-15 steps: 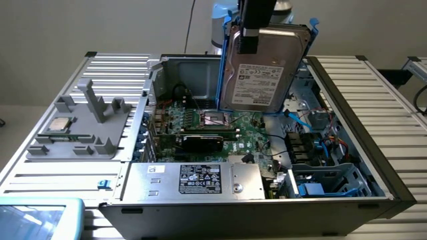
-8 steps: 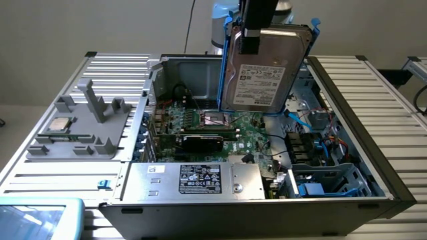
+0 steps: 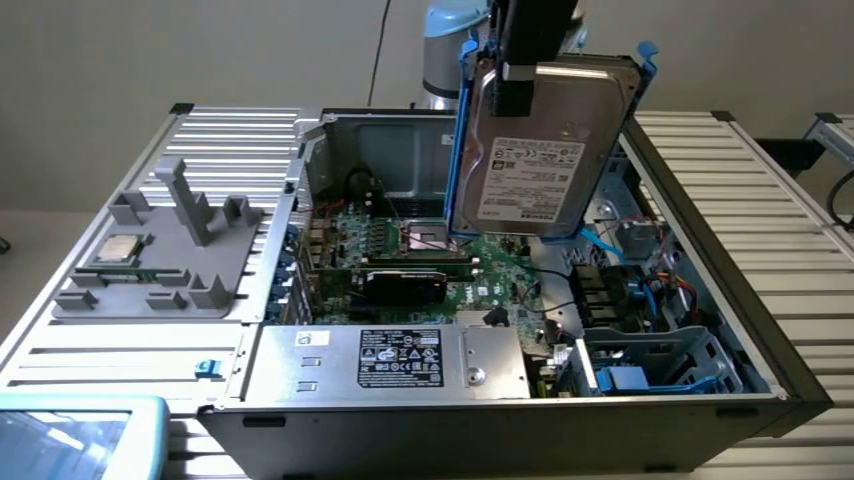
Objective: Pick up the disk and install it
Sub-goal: 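Pick up the disk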
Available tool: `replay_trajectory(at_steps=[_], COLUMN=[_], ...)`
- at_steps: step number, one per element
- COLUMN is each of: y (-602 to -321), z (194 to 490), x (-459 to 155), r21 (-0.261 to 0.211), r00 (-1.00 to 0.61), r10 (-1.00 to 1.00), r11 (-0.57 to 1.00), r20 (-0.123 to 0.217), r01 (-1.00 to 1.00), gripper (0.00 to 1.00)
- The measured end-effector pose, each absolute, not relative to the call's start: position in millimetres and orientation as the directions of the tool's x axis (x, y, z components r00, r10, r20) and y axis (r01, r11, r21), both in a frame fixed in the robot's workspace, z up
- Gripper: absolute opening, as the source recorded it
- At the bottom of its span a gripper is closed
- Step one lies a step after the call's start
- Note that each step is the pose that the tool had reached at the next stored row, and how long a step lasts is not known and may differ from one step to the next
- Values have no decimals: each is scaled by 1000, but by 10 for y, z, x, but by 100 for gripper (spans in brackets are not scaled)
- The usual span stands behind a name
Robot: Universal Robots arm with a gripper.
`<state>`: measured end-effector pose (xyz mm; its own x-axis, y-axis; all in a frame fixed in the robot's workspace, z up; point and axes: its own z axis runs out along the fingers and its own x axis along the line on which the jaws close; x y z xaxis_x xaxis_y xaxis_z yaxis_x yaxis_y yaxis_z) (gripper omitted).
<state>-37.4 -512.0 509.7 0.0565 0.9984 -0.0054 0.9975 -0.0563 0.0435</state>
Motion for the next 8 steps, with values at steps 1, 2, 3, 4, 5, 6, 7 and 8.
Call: replay_trajectory(at_steps=[1,2,3,4,5,6,7,8], y=[-5136,-5155,-5172,-5191,-5215,-5241,-5268,-5294], z=[5096,5096,5097,5096,5097,5096,5096,5097], x=[-342,-301,-263,-225,-190,-162,-135,-109], r21=[44,44,44,44,44,44,44,44], r00=[56,56,57,56,56,57,57,57], r10=[998,998,998,998,998,998,998,998], r11=[-56,-56,-56,-56,-56,-56,-56,-56], r20=[-5,-5,-5,-5,-5,-5,-5,-5], r01=[997,997,997,997,997,997,997,997], gripper=[37,37,37,37,37,37,37,37])
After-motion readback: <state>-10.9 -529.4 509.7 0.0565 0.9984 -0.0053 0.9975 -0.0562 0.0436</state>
